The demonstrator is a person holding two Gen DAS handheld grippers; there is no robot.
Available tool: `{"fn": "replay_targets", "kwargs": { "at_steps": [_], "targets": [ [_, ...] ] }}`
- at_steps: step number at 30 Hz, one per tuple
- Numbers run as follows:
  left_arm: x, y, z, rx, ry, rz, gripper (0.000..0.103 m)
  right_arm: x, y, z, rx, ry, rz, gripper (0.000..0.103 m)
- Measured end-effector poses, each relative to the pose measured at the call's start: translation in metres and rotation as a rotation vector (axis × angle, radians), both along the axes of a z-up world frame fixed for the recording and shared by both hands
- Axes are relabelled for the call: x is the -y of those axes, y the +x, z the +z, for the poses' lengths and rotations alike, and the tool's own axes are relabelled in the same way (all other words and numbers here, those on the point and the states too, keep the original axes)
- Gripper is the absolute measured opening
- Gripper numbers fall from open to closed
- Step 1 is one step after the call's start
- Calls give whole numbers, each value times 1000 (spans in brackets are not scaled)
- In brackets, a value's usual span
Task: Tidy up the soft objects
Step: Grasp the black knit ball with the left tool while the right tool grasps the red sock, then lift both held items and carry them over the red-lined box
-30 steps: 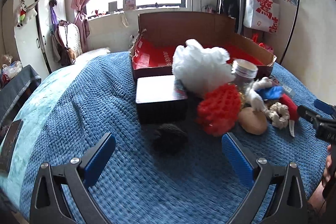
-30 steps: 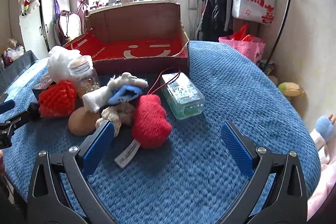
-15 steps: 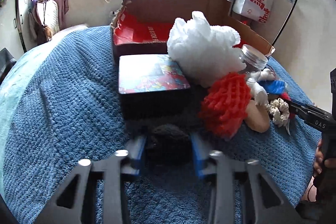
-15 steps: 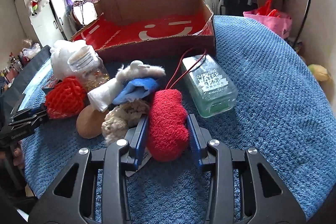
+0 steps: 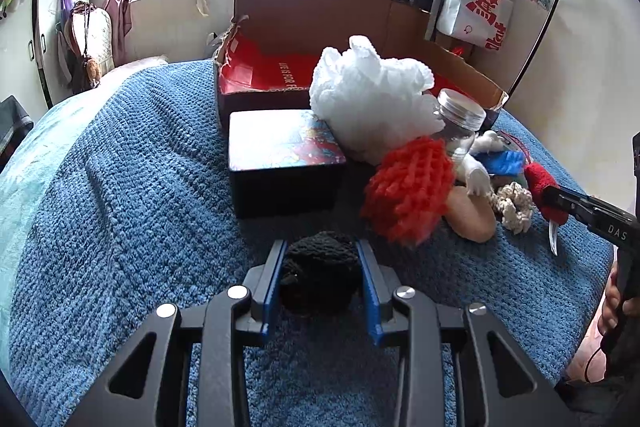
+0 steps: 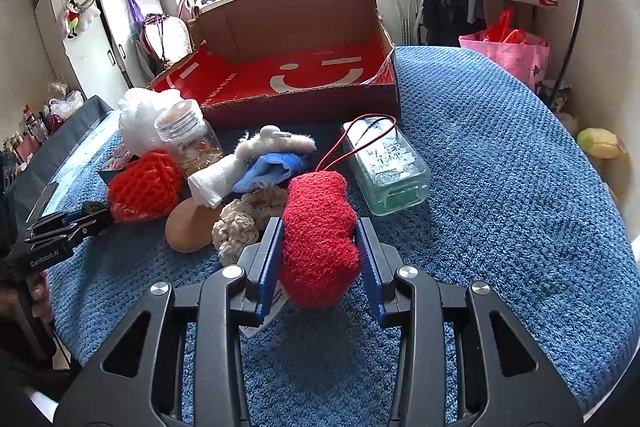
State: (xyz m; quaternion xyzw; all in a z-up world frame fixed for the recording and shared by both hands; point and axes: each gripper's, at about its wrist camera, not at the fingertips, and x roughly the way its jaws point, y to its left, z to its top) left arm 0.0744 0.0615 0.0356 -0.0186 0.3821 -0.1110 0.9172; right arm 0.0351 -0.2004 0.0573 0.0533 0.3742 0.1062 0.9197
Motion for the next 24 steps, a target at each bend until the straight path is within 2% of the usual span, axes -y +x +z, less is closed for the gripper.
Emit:
{"fn": "replay_targets", "kwargs": {
  "at_steps": [16,24],
  "targets": [
    [3,-6,8,13,-8,-13,36,4,-3,5,13,9,-8,35],
    [-3,-2,20,31,-21,-16,36,11,6,20,36,2,-19,35]
  ]
}}
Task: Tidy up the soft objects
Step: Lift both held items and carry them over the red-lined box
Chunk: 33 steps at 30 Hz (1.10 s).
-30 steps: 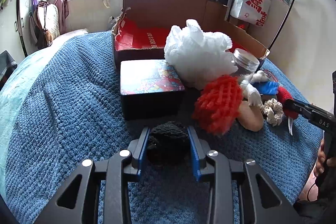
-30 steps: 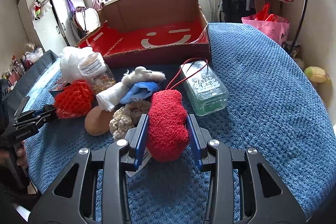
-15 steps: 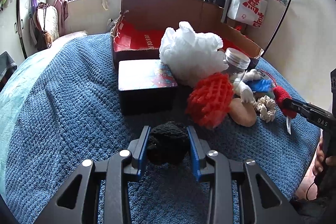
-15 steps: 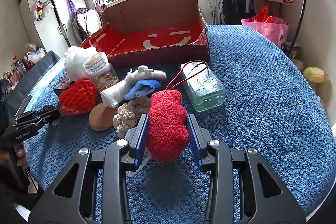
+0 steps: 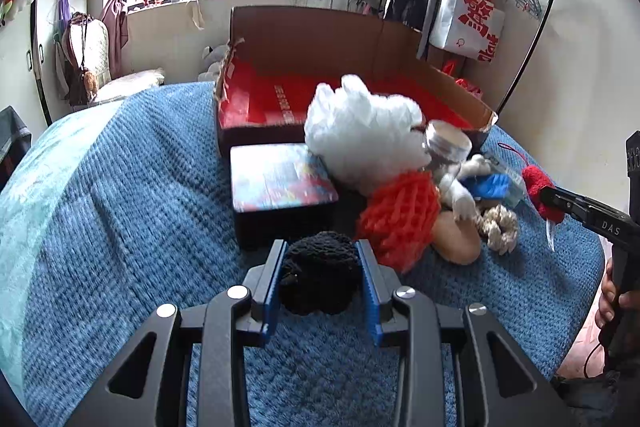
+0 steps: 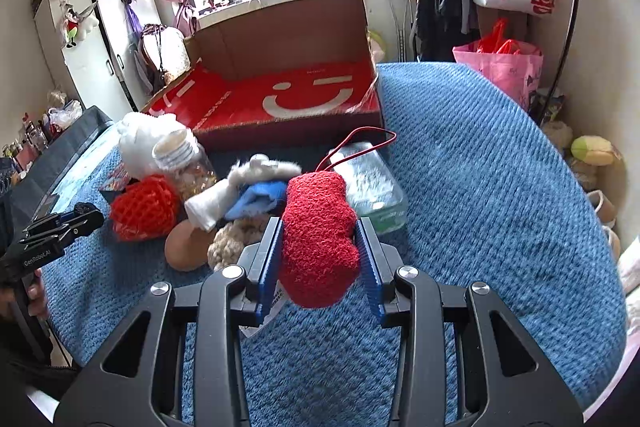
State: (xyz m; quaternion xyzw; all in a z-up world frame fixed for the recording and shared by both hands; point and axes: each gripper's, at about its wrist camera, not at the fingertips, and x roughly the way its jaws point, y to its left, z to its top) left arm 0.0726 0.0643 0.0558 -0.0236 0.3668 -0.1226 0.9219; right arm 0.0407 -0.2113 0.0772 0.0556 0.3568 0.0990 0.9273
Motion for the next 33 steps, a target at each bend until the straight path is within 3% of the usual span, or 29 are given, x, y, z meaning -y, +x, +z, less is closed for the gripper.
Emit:
{"fn": "replay_targets", "kwargs": {
  "at_steps": [10,22,33],
  "targets": [
    [-8,27,29,51,11,-2,36,3,36,16,26,-20,24,35],
    [4,85,66,84,7,-98,36,-8,93,24,31,-66,94,35],
    [17,141,71,56,62,-144,36,-28,138,45,62,-125,163,35]
  ]
}}
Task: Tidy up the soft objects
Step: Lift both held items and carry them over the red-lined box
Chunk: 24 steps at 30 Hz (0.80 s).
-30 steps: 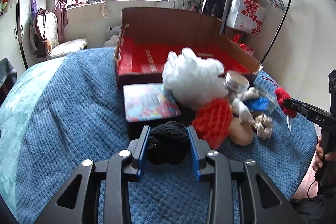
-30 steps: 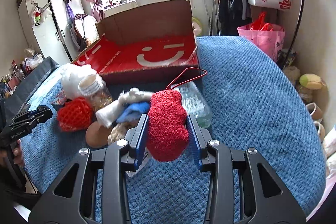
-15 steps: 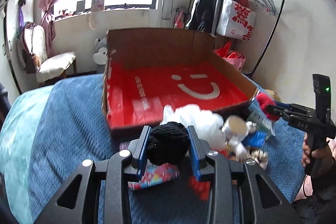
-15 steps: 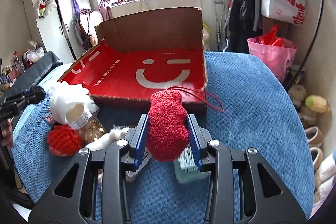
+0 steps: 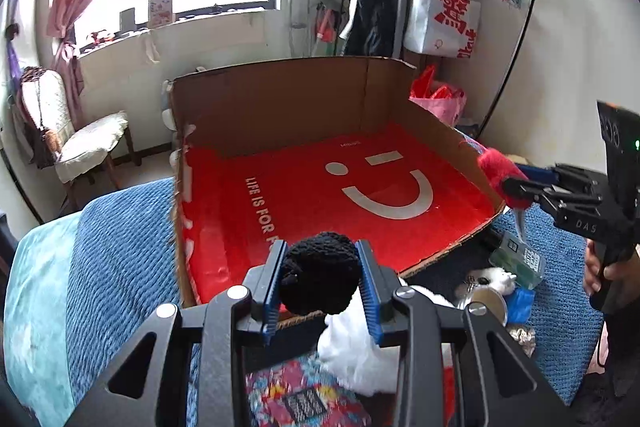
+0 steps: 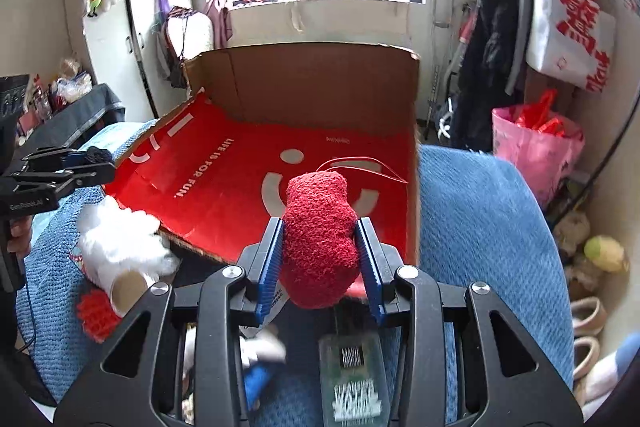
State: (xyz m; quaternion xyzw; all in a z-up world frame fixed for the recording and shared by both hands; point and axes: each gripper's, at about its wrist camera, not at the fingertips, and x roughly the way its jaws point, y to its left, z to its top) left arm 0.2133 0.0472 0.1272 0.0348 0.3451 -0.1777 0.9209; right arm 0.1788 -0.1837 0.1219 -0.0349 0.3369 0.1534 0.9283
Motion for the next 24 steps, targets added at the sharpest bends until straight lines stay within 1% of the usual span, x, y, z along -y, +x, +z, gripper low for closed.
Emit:
{"fn": "replay_targets", "kwargs": {
  "at_steps": [8,12,15,20,24],
  "targets": [
    [22,35,-7,-61,31,-81,36,-25,39,-1,-37,-54,70,35],
    [32,52,-12,-97,49,-115,36,-38,58,-10,-81,-100,93,35],
    [39,65,-17,-124,73,-123,36,-48,73,-19,-121,-146,104,35],
    [46,87,-31,-180,135,-125,36,-54,96,-37,-193,-229,107,35],
    [46,103,-44,-234,170,-120,36,-54,116,-45,-236,-259,101,35]
  ]
}}
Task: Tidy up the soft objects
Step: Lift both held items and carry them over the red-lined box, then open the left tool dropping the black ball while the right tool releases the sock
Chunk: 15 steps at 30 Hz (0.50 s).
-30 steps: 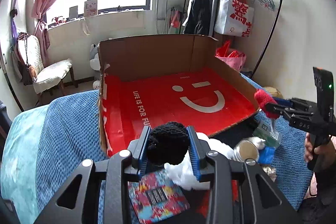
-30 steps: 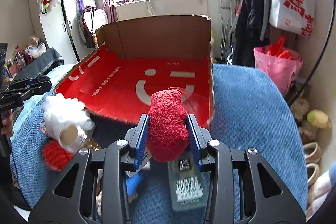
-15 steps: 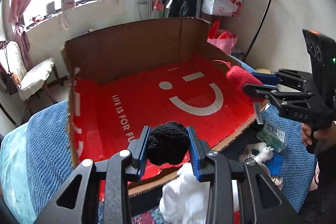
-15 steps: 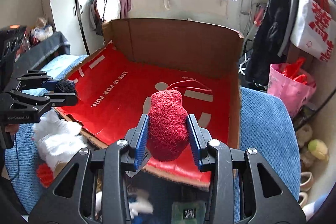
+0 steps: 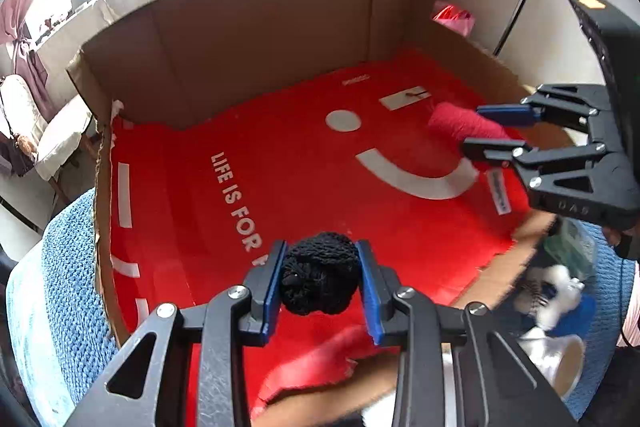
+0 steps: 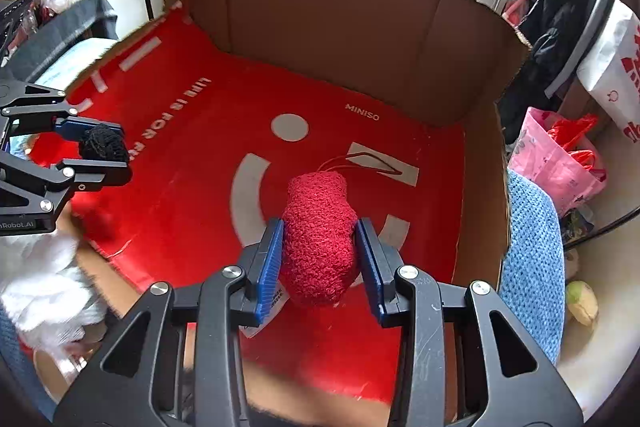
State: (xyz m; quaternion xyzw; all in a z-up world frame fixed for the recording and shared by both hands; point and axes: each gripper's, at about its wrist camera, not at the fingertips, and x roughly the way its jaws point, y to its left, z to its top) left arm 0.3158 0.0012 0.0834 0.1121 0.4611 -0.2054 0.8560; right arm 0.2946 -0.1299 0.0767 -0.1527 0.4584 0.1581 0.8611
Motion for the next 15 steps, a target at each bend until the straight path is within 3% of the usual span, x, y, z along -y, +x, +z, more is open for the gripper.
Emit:
{"fn": "replay_targets", "kwargs": {
  "at_steps": [15],
  "targets": [
    [-2,84,-19,-93,90,95,36,5,83,-16,-123,-39,-128,35]
  ]
}}
